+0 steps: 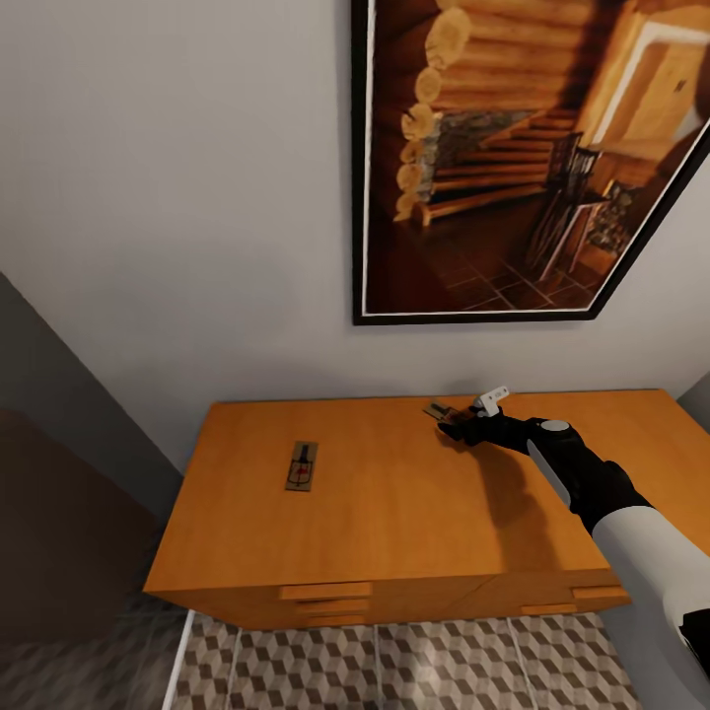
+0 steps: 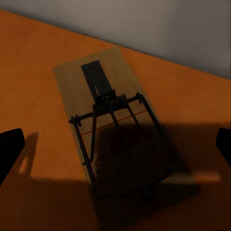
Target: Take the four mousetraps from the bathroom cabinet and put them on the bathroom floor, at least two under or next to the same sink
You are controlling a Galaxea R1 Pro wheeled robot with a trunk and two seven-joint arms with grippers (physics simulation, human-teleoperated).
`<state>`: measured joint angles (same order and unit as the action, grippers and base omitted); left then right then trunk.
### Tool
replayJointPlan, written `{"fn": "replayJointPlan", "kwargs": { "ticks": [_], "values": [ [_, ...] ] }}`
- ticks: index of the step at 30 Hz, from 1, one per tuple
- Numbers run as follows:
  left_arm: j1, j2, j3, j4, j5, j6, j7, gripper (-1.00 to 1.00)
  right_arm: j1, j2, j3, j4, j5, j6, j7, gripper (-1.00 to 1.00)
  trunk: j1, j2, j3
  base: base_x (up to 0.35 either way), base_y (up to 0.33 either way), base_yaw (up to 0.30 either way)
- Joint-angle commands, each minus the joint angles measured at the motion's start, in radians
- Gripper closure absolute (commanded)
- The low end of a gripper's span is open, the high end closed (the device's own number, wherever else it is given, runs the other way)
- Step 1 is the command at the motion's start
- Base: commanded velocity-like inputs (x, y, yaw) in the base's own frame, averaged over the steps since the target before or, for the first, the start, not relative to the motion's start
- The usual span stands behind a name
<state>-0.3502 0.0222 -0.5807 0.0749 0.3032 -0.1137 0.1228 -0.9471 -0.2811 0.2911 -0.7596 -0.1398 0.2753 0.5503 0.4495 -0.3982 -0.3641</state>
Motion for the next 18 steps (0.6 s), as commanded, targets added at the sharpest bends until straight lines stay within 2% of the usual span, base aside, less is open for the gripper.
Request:
{"fn": "replayJointPlan", "kwargs": {
  "ticks": [1, 18],
  "values": [
    [-0.001, -0.001, -0.008, 0.003, 0.008, -0.006, 0.000, -1.00, -0.001, -0.001, 0.003, -0.001, -0.011, 0.008, -0.001, -1.00, 0.001, -0.002, -0.002, 0.000, 0.055, 0.000],
    [-0.001, -0.002, -0.008, 0.003, 0.008, -0.006, 0.000, -1.00, -0.001, -0.001, 0.003, -0.001, -0.011, 0.009, -0.001, -1.00, 0.001, -0.002, -0.002, 0.000, 0.008, 0.000]
  ]
}}
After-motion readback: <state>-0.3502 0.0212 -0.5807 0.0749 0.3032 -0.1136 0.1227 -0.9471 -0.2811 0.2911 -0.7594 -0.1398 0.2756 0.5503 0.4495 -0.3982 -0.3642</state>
